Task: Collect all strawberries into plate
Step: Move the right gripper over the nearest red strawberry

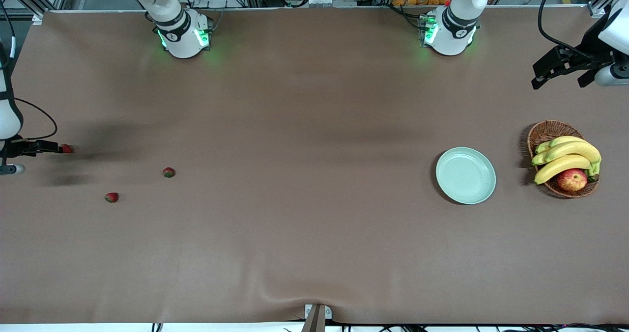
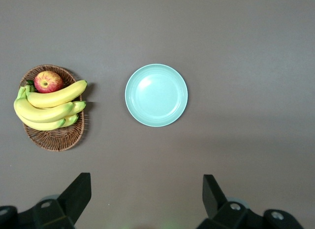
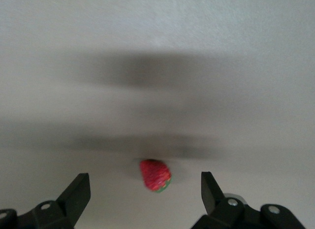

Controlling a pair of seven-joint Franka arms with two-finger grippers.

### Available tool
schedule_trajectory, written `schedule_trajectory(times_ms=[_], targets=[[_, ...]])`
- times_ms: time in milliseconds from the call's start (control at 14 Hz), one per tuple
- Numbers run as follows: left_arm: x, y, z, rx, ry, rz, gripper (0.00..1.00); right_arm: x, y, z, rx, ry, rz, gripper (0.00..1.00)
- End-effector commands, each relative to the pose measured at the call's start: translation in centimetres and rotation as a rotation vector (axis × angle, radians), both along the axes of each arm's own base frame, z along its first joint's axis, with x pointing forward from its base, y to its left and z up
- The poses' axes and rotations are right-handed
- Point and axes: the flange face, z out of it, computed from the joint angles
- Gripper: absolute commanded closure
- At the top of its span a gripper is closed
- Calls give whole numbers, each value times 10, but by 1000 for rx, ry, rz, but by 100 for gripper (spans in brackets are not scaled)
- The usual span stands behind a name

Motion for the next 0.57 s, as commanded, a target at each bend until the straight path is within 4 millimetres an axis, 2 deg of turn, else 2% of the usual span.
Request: schedule_trajectory(times_ms=[0, 143, 356, 499], targets=[[0, 3, 0, 20, -15, 13, 0, -7, -11, -20, 12, -8, 47, 7], [-1, 6, -2, 20, -10, 20, 0, -14, -5, -30, 27, 12, 58, 15], [-1, 5, -2, 19, -10, 18, 0, -15, -2, -34, 39, 19, 97, 31], [-6, 3, 3, 19, -10, 11, 0, -18, -1, -42, 26, 41, 126, 32]])
